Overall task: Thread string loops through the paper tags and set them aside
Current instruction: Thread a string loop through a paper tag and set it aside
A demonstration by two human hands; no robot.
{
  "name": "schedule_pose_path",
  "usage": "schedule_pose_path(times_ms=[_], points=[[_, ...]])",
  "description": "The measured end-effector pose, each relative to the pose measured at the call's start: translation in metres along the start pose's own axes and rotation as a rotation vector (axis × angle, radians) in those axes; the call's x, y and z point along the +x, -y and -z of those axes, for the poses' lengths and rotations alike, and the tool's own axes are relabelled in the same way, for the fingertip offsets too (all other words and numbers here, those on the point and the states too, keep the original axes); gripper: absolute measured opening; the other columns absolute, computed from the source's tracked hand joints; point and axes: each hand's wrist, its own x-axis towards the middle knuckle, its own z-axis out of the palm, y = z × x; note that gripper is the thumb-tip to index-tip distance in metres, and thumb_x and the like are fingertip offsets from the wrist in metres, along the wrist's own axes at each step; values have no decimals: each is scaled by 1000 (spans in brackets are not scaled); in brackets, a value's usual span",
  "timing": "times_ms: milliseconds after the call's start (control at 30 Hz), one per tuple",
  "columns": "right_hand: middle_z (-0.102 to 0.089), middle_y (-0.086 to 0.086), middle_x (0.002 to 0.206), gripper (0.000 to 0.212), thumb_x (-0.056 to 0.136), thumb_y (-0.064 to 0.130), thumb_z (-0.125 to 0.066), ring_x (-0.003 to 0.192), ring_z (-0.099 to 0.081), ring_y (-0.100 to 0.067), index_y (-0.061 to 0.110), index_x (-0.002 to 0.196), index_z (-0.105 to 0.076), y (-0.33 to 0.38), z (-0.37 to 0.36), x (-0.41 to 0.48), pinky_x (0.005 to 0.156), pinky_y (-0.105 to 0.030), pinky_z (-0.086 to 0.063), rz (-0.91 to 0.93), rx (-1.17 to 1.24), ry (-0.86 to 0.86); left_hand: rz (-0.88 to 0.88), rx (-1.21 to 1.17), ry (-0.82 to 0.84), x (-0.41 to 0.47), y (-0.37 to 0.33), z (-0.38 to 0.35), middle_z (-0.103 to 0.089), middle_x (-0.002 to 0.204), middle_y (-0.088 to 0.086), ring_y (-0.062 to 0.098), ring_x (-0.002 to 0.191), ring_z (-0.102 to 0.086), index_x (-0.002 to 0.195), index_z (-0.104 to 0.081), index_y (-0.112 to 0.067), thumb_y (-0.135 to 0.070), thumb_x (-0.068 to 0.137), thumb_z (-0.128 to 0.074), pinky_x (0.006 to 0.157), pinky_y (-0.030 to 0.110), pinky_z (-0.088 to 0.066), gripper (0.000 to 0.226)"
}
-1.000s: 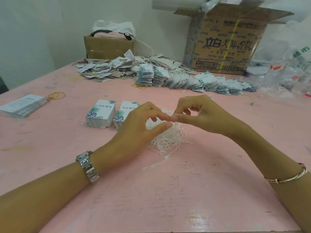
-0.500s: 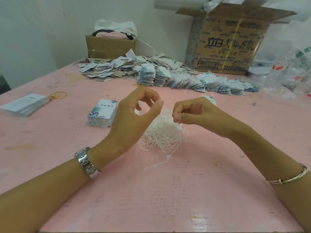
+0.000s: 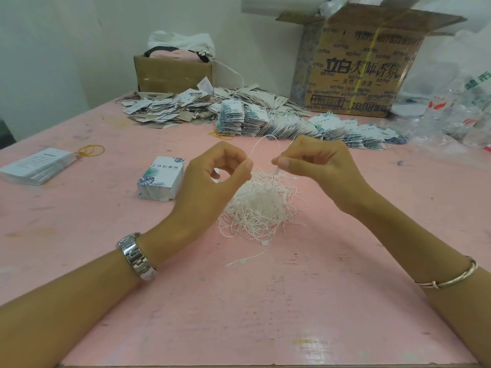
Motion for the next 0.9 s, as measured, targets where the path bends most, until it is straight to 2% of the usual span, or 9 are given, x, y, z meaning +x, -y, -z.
schedule_pose_path(times_ms=[67,133,233,467,533,633,667,767,900], points=[[-61,-14,81,19,80,21,-74,76,-52,-31,7,91,-77,0,1,0,68,-31,-44,-7,3,-9,8,9,21,-1,0,-1,-69,73,-14,17,78,-66,85,-63,-28,-22,92,-67,77,40,-43,10],[-60,-10,78,19,80,22,-77,70,-51,-28,7,91,-78,-3,3,-1,63,-31,-42,-23,-182,85,5,9,35,-1,-2,-2,-68,72,-14,16,77,-66,85,-64,-27,-25,91,-67,77,39,-43,7],[-59,-2,75,13,81,22,-79,61,-45,-10,13,90,-80,-7,2,-1,59,-19,-35,-61,-398,187,17,-2,49,-2,-4,-4,-67,72,-14,16,76,-66,85,-64,-26,-27,91,-68,77,38,-44,7],[-65,12,72,15,82,21,-75,63,-38,-18,9,91,-77,-7,6,2,56,-18,-32,-142,-128,46,48,-2,44,-3,-6,-4,-67,70,-11,6,71,-64,87,-65,-26,-21,93,-67,80,43,-46,7],[-68,8,74,16,77,25,-76,64,-39,-19,12,87,-76,-6,6,2,54,-16,-33,-182,-20,13,53,-1,46,-3,-6,-4,-67,70,-12,5,71,-64,87,-65,-26,-21,93,-67,80,42,-45,7],[-69,2,79,3,81,18,-72,65,-48,-9,15,80,-70,-5,4,5,55,-13,-36,-217,106,-40,68,-6,37,-3,-6,-3,-66,70,-12,7,71,-63,87,-65,-25,-22,93,-66,80,40,-45,7],[-68,2,79,10,87,11,-67,63,-49,-6,15,78,-67,-6,5,6,53,-12,-36,-229,148,-81,76,-8,31,-2,-6,-3,-66,70,-12,6,71,-62,86,-65,-25,-22,93,-66,79,39,-45,7],[-66,-2,76,22,94,1,-52,61,-51,-8,13,77,-58,-6,11,9,51,-15,-36,-292,280,-216,111,-22,29,0,-6,-2,-62,64,-16,0,66,-56,81,-64,-23,-25,93,-65,76,28,-41,12],[-60,3,63,21,93,1,-53,56,-44,-11,12,75,-57,-11,15,11,48,-18,-32,-360,220,-292,142,-50,99,0,-8,-2,-56,61,-17,-3,55,-48,78,-61,-18,-29,96,-59,60,11,-34,21]])
